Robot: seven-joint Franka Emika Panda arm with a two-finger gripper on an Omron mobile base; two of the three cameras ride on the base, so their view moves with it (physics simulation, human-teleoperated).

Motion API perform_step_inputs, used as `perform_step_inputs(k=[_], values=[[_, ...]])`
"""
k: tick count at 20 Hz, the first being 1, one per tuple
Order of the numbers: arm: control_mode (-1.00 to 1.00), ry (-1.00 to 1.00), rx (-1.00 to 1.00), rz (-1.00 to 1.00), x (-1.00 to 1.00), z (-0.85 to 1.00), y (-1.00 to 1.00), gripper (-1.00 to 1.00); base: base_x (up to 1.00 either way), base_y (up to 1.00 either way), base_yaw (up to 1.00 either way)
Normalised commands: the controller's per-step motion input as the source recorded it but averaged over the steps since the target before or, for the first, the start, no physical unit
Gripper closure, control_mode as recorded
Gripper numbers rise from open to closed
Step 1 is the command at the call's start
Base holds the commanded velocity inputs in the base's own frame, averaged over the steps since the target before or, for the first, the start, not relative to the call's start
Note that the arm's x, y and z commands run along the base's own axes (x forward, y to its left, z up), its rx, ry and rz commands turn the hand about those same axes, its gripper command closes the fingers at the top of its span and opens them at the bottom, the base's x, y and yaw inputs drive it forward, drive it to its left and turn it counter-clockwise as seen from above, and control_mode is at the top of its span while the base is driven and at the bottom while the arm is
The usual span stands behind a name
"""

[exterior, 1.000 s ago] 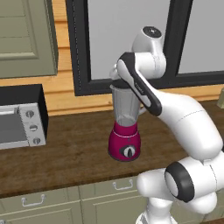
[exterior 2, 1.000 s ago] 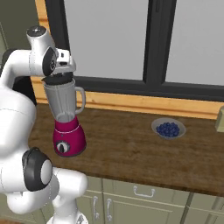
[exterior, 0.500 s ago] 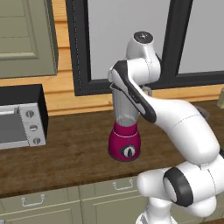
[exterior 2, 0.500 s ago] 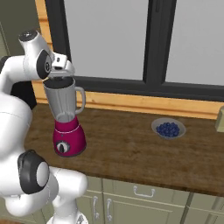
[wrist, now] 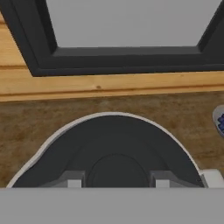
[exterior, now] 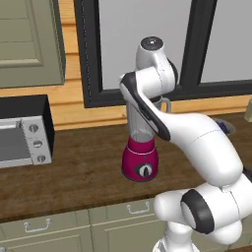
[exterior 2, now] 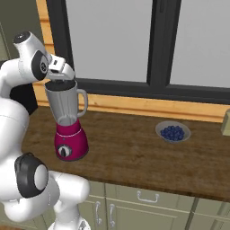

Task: Close the lid blender by securely placing the lid on top.

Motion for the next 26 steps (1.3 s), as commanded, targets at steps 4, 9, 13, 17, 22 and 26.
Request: perform_step_inputs(k=[4,9,13,17,22,26], values=[[-1.0,-0.01,0.0,-0.1,-0.03,-0.14,-0.03,-1.0,0.0,0.0,0.0],[-1.0,-0.08,0.0,-0.05,-0.16,0.0,-0.09,-1.0,0.0,0.0,0.0],[-1.0,-0.11,0.0,-0.02,-0.61,0.0,-0.06,-1.0,0.0,0.0,0.0],[-1.0,-0.21,-0.09,0.0,-1.0,-0.13,0.62,-1.0,0.0,0.0,0.0],[-1.0,-0.01,-0.24,0.0,-1.0,-0.87,1.0,-1.0,0.0,0.0,0.0],[-1.0,0.22,-0.16,0.0,-0.56,-1.0,0.94,-1.0,0.0,0.0,0.0]])
